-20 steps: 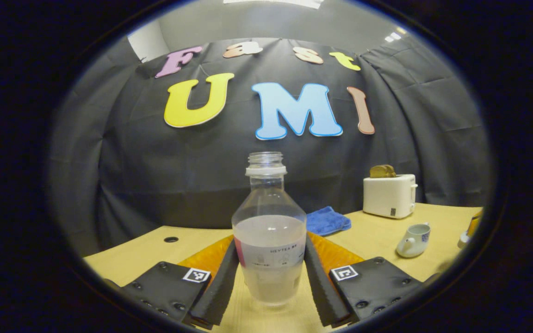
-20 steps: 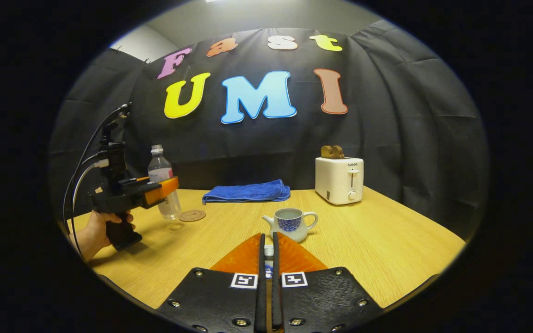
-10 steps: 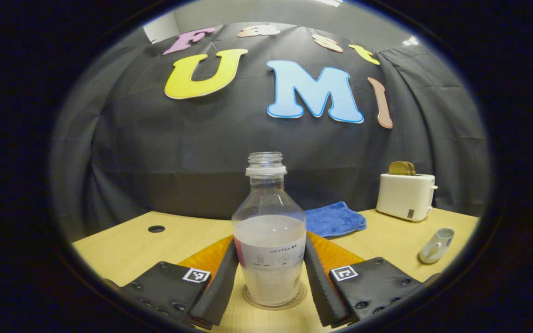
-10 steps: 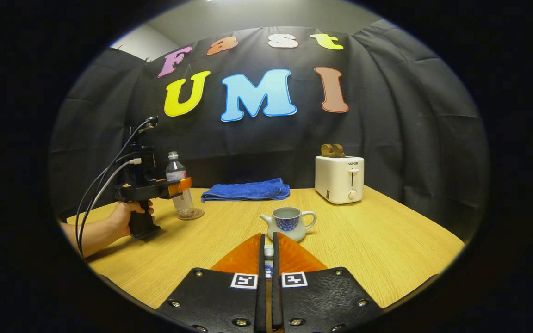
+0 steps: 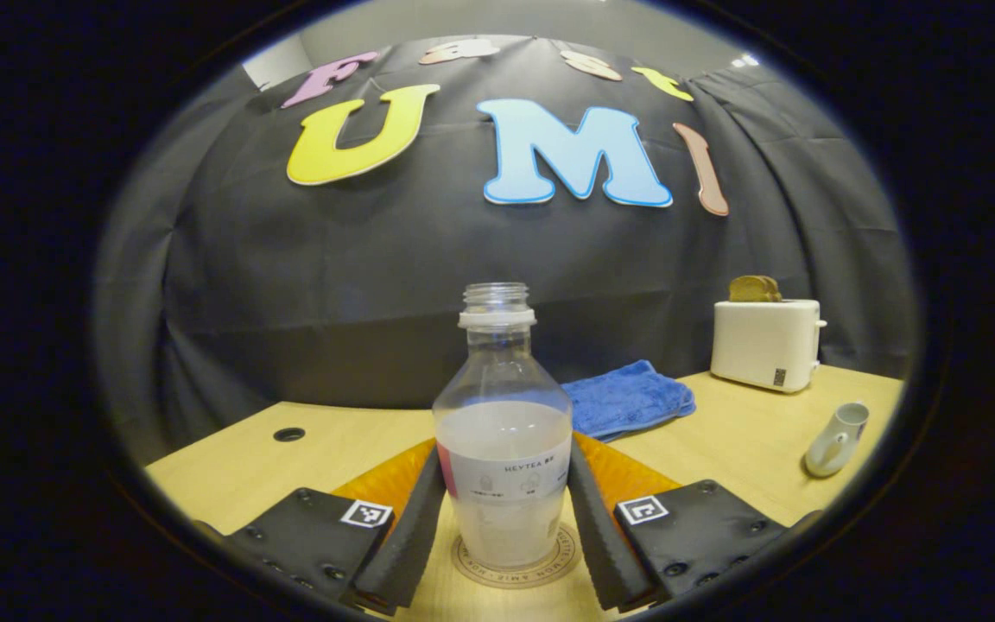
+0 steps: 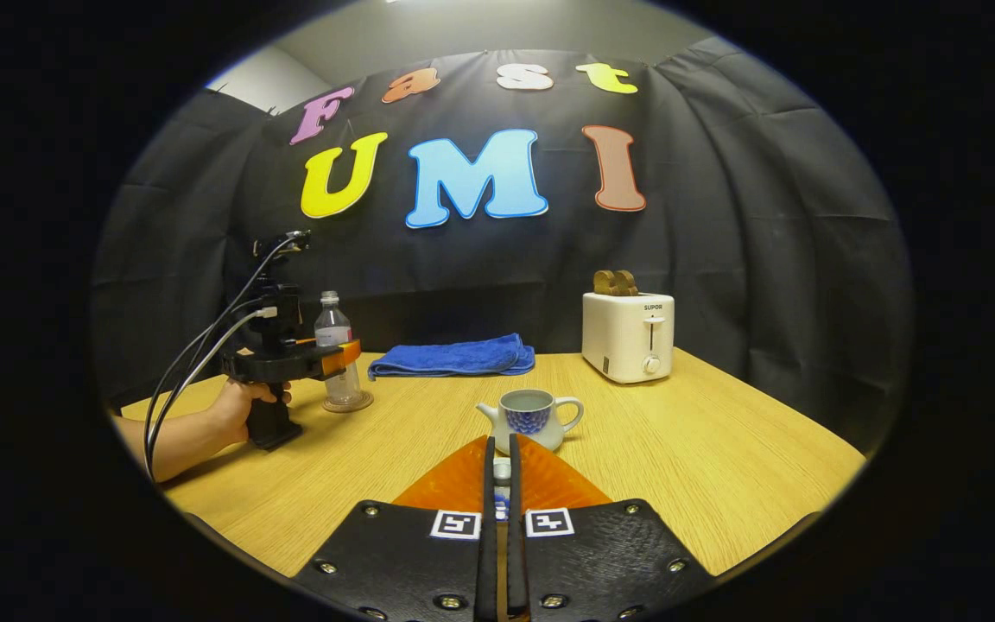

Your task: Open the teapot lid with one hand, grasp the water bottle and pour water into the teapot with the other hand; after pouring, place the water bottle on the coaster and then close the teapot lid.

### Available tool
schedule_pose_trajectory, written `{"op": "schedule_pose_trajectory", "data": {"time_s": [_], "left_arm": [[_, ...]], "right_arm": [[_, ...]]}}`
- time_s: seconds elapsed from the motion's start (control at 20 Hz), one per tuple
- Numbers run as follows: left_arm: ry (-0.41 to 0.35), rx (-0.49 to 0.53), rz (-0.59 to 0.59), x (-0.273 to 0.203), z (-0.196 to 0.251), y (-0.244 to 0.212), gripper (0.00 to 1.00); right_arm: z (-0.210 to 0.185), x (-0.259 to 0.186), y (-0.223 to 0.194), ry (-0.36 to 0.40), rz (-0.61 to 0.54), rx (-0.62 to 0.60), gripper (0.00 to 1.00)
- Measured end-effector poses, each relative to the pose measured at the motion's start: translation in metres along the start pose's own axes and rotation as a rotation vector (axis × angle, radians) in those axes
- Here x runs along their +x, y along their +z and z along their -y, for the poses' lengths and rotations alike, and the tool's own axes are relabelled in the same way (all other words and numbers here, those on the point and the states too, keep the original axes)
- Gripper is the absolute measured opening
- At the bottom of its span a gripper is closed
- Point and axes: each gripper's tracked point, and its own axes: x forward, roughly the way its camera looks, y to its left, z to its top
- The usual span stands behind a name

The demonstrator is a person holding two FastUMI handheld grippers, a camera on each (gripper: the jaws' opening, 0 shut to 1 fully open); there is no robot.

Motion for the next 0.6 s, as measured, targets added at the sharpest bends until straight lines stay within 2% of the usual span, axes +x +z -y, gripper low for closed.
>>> {"op": "schedule_pose_trajectory", "data": {"time_s": [0.25,0.3,0.45,0.6], "left_arm": [[0.007,0.006,-0.004,-0.0018,-0.0015,-0.0005,0.88],[0.009,0.012,0.003,-0.0024,-0.0025,0.0015,0.93],[0.011,0.034,0.019,-0.0009,-0.0042,0.005,0.99],[0.02,0.042,0.019,-0.0066,-0.0059,0.0066,0.99]], "right_arm": [[-0.0024,-0.0003,0.0001,0.007,0.0,0.0,0.05],[-0.0022,0.0001,0.0007,0.006,0.001,0.0,0.05],[-0.0027,-0.0008,0.0012,0.005,0.004,-0.003,0.05],[-0.0044,-0.0034,0.0028,0.01,0.007,-0.003,0.05]]}}
